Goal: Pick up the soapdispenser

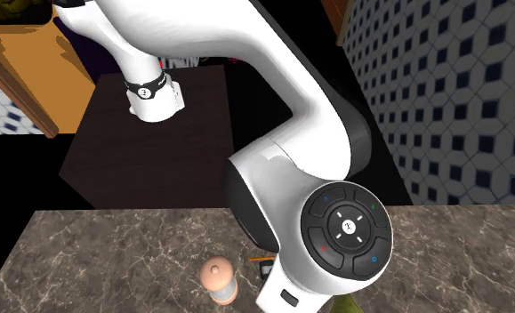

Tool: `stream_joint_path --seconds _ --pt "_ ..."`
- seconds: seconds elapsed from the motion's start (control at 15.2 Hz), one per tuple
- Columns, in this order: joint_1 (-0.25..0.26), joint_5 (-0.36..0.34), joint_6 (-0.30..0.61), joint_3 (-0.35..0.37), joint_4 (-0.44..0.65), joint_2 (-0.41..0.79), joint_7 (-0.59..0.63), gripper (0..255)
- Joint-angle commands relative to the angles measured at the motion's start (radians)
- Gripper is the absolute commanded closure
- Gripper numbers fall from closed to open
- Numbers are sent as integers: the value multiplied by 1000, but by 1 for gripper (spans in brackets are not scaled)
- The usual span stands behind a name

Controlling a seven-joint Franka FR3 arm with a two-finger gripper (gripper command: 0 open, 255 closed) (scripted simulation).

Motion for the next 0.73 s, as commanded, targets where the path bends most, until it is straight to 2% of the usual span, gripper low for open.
stream_joint_path --seconds 0.0,0.66 --pt "0 1 -21 1 10 -12 1 255" --pt "-4 8 -95 8 28 -68 5 255"
